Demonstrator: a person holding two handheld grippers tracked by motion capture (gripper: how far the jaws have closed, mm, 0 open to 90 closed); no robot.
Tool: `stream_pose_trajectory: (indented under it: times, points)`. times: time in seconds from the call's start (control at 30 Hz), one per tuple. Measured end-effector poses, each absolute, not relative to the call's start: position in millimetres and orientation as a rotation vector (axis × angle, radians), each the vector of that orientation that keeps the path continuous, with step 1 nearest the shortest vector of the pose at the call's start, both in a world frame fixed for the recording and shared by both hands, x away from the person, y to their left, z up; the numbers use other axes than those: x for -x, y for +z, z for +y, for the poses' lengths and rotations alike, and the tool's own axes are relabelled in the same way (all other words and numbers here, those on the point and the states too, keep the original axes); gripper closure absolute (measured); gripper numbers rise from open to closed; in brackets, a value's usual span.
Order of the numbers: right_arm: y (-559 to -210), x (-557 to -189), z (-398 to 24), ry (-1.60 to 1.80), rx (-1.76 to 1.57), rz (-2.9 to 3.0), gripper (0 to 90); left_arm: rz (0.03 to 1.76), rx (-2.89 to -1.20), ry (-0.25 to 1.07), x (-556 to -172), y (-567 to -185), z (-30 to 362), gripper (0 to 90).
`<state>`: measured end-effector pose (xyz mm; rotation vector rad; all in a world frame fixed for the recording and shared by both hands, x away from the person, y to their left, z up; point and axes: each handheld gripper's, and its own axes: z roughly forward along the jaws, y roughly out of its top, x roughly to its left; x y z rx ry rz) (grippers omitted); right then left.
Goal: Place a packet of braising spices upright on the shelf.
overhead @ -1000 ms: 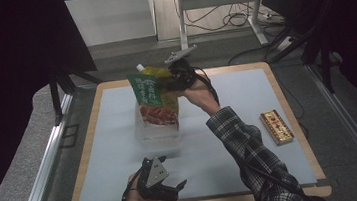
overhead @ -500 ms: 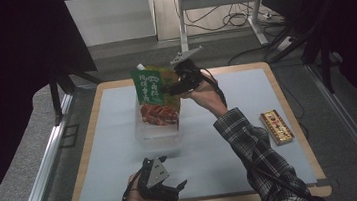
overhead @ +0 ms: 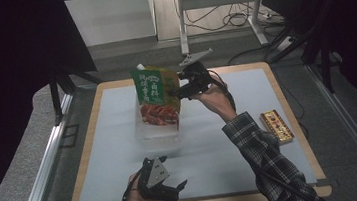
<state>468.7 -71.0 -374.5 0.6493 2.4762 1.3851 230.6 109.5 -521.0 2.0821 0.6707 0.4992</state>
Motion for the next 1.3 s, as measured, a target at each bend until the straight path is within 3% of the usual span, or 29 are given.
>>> stream_pose_trajectory:
  times: [0.37, 1.3]
  points:
    - [-380.2, -461.6, -89.6, 1.401, -0.671, 2.479, 5.3, 0.669, -2.08, 0.499, -230.8, -521.2, 109.3, 3.2]
    - [-399.0, -429.2, -130.4, 1.378, -0.667, 2.467, 1.4, 0.663, -2.072, 0.502, -231.1, -521.4, 108.8, 3.0]
